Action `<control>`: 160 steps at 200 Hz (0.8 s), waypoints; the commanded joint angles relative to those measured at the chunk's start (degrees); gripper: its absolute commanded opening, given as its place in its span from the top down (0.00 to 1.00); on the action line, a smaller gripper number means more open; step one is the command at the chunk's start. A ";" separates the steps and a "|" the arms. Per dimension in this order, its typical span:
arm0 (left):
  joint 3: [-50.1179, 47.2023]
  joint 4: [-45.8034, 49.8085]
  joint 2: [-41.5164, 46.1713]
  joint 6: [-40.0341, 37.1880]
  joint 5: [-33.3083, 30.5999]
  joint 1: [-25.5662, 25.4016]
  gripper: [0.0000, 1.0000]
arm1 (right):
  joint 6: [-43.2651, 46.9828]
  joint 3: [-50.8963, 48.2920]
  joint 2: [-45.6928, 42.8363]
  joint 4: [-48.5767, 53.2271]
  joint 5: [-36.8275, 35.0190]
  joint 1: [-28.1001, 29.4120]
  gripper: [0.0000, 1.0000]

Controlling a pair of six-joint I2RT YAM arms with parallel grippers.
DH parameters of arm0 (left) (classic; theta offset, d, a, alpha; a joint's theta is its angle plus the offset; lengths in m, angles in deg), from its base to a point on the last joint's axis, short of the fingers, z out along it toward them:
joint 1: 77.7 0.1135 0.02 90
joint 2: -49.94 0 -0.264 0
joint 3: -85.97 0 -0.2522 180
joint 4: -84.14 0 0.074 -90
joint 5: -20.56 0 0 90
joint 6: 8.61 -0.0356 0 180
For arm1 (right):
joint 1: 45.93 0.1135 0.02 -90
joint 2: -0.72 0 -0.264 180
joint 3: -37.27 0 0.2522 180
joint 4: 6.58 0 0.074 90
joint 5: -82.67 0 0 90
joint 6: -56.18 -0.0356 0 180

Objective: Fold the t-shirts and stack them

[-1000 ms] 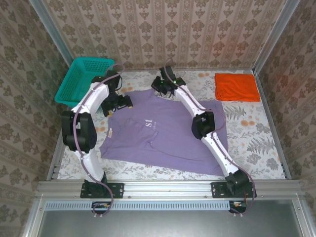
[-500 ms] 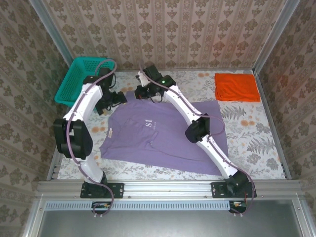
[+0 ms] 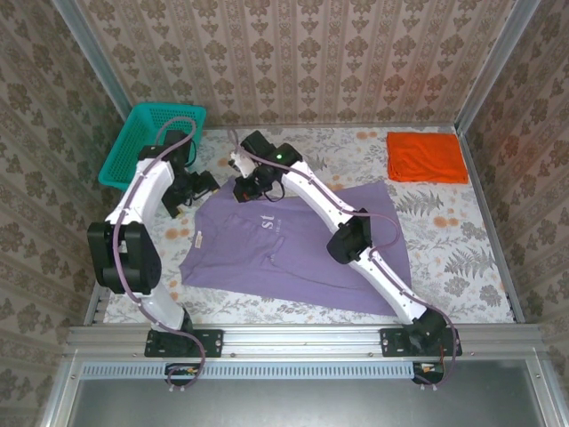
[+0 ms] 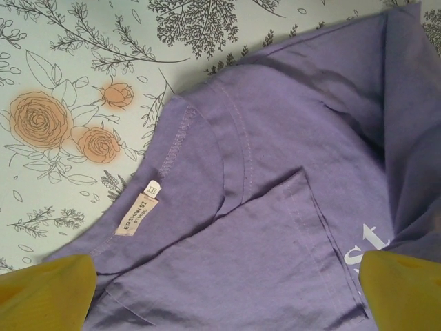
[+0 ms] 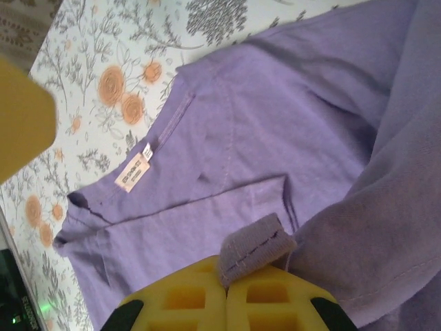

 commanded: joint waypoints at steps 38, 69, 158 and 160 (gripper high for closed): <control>-2.91 -1.19 2.32 1.97 3.20 1.59 0.00 | 3.10 -5.84 -5.67 4.48 -5.56 6.18 0.93; -5.65 -1.96 3.69 3.87 4.77 3.70 0.00 | 3.62 -8.80 -6.23 5.77 -9.73 9.61 0.88; -6.16 -2.32 5.77 3.95 4.99 4.06 0.00 | -2.42 -9.03 -13.59 8.77 -20.06 9.46 0.46; -6.14 -2.35 5.87 3.74 5.04 3.92 0.00 | -2.59 -9.03 -13.91 8.92 -20.39 9.21 0.46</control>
